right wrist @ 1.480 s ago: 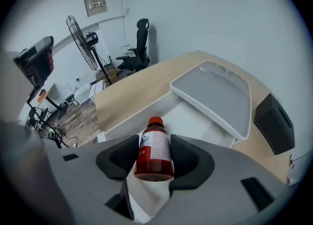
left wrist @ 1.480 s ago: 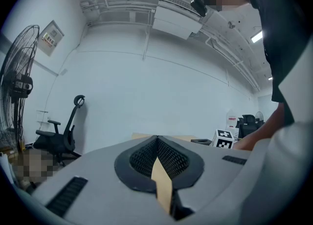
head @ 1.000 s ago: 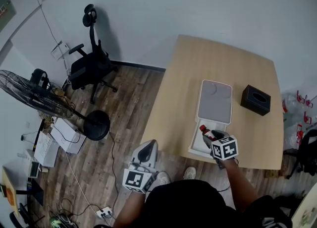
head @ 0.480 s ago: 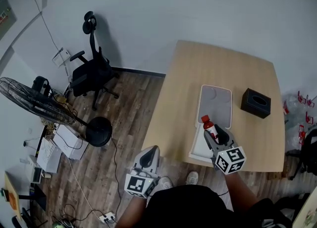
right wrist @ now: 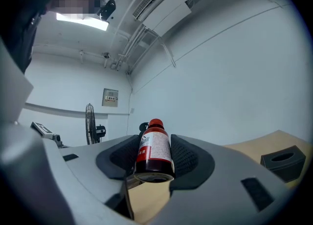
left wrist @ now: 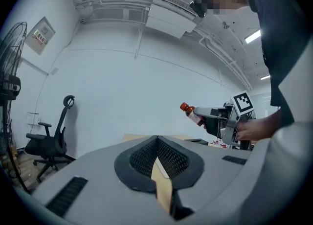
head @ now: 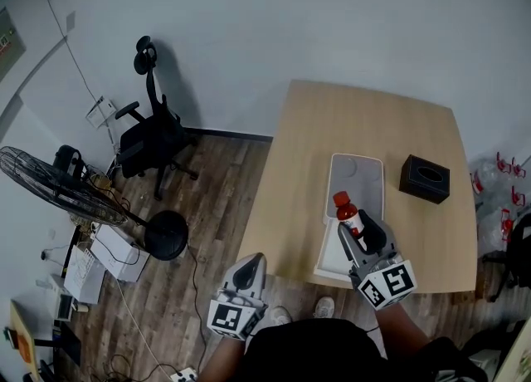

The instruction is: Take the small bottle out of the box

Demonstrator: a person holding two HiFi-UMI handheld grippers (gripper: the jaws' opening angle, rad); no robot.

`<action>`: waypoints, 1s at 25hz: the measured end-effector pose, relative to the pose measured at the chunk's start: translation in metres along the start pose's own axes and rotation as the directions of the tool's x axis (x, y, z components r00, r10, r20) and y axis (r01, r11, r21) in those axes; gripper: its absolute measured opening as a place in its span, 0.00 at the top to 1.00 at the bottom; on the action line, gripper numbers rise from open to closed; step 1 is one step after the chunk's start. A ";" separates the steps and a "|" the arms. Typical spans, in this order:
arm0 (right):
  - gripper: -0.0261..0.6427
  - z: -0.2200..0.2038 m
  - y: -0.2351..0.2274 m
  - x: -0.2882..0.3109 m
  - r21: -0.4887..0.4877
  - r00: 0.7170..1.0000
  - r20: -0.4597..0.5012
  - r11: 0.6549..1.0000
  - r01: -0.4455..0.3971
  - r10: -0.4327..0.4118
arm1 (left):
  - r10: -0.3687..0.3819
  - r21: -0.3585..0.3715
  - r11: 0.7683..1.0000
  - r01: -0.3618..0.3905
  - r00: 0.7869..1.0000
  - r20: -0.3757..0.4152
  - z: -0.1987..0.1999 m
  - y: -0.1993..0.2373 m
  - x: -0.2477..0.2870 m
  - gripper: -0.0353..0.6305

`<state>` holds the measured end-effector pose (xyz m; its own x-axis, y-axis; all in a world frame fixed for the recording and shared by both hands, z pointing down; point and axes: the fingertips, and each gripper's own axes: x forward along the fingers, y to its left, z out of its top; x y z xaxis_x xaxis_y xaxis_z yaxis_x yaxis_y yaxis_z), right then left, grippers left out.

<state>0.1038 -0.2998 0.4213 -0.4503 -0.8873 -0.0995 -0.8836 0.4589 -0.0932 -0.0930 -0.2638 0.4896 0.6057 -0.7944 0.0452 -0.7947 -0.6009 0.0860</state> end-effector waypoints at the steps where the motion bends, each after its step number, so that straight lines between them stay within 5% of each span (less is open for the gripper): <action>1: 0.64 0.004 0.000 0.000 -0.007 1.000 0.011 1.000 0.000 0.001 | -0.001 -0.001 1.000 0.001 1.000 0.003 0.001 0.000 0.001 0.93; 25: 0.64 0.027 -0.005 -0.002 -0.086 0.997 0.071 0.996 0.012 -0.006 | -0.034 -0.025 0.999 0.035 0.999 0.037 0.018 -0.012 0.027 0.93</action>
<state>0.1130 -0.2989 0.3957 -0.4346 -0.8846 -0.1691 -0.8969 0.4422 -0.0085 -0.0680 -0.2796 0.4722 0.6306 -0.7761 0.0052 -0.7716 -0.6262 0.1120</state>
